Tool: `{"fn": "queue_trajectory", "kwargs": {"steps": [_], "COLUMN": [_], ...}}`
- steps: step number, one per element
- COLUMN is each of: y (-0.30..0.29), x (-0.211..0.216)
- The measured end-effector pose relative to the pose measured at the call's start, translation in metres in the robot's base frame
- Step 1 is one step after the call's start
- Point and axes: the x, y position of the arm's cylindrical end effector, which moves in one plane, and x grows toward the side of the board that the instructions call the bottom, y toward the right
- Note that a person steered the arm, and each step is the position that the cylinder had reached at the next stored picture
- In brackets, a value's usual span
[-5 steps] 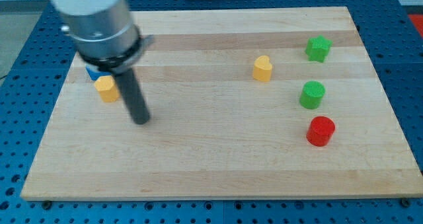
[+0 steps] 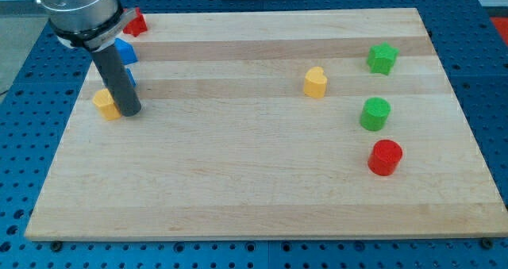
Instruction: Push the yellow hexagon to the bottom of the blue cube
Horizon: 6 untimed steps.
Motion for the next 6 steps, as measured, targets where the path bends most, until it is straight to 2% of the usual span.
{"fn": "queue_trajectory", "kwargs": {"steps": [1, 2, 3, 4, 5, 6], "y": [0.048, 0.168, 0.281, 0.33, 0.358, 0.339], "x": [0.009, 0.045, 0.033, -0.016, -0.034, -0.034]}}
